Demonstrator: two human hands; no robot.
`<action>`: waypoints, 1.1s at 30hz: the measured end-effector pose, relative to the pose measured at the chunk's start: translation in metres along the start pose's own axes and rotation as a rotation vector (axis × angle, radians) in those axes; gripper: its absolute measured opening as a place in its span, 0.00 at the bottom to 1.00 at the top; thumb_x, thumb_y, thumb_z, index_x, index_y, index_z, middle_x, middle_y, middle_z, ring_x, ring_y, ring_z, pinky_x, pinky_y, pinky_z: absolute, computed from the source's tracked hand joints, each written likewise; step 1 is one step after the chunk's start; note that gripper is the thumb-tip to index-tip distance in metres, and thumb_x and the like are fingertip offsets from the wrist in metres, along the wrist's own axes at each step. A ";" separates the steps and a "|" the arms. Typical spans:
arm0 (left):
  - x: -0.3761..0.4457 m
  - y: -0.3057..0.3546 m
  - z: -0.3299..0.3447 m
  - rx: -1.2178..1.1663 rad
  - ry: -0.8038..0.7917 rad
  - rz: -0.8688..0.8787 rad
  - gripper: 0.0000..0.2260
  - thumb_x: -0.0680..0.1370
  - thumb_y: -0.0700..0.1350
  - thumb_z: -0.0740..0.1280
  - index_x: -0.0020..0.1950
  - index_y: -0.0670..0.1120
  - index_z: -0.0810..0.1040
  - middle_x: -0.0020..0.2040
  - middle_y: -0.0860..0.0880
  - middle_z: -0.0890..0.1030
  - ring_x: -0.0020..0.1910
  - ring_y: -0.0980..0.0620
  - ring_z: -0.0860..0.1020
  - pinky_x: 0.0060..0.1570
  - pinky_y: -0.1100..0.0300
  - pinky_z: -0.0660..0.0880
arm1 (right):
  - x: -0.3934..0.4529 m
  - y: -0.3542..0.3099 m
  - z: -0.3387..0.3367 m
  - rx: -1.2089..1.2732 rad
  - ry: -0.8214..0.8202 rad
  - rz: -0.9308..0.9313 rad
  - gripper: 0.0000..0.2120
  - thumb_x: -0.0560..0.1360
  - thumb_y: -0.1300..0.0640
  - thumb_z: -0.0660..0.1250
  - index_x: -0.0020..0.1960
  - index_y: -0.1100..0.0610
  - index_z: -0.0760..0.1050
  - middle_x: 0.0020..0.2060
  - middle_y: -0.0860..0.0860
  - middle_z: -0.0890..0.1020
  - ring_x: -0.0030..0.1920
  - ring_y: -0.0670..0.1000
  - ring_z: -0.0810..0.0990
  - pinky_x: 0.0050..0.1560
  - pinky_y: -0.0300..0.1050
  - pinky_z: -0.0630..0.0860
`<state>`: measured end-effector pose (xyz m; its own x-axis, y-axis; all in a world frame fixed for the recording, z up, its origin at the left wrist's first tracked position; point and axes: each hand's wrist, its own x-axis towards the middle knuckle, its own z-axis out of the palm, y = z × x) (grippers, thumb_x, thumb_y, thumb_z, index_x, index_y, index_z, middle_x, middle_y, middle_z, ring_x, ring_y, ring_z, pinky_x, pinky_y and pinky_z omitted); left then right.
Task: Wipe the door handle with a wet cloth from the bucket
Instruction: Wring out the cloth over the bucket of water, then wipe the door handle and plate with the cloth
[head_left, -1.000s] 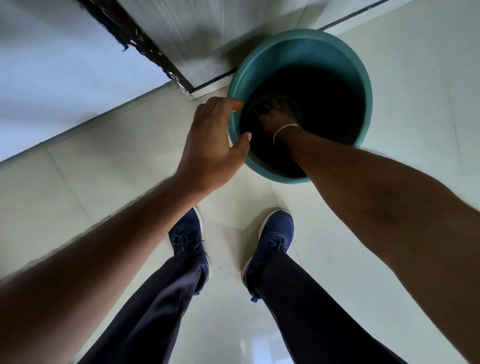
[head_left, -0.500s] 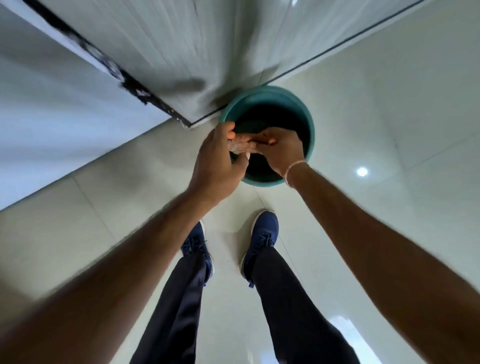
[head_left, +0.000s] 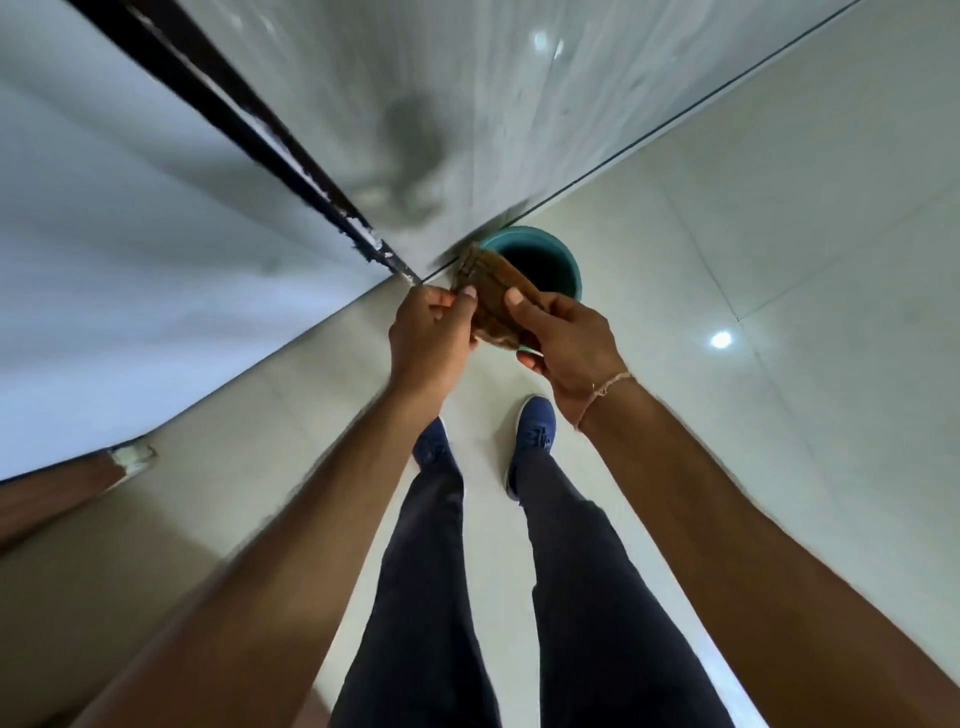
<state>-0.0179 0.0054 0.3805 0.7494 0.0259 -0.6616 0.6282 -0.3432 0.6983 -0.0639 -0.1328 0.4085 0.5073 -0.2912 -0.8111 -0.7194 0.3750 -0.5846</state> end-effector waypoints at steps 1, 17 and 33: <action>-0.013 0.009 -0.007 -0.054 -0.006 -0.018 0.09 0.85 0.51 0.69 0.57 0.45 0.80 0.55 0.45 0.86 0.53 0.48 0.87 0.53 0.49 0.88 | -0.018 -0.008 0.001 -0.015 -0.003 -0.018 0.06 0.81 0.52 0.75 0.50 0.53 0.82 0.46 0.51 0.87 0.51 0.52 0.84 0.51 0.46 0.80; -0.176 0.018 -0.096 -0.810 -0.046 -0.277 0.23 0.85 0.60 0.66 0.65 0.42 0.82 0.58 0.39 0.88 0.61 0.39 0.86 0.65 0.43 0.82 | -0.174 -0.057 0.046 -0.417 -0.164 -0.364 0.10 0.80 0.48 0.77 0.45 0.53 0.84 0.35 0.48 0.85 0.32 0.44 0.84 0.33 0.35 0.82; -0.296 -0.082 -0.323 -1.024 0.442 -0.020 0.13 0.80 0.39 0.75 0.64 0.40 0.82 0.57 0.42 0.89 0.52 0.44 0.88 0.48 0.50 0.86 | -0.291 0.061 0.219 -1.020 -0.409 -0.739 0.13 0.82 0.46 0.72 0.59 0.55 0.80 0.55 0.51 0.85 0.52 0.52 0.82 0.55 0.47 0.77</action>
<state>-0.2239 0.3288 0.6072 0.6178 0.4241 -0.6621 0.3644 0.5917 0.7191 -0.1518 0.1676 0.6042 0.9074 0.2126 -0.3625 -0.1542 -0.6340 -0.7578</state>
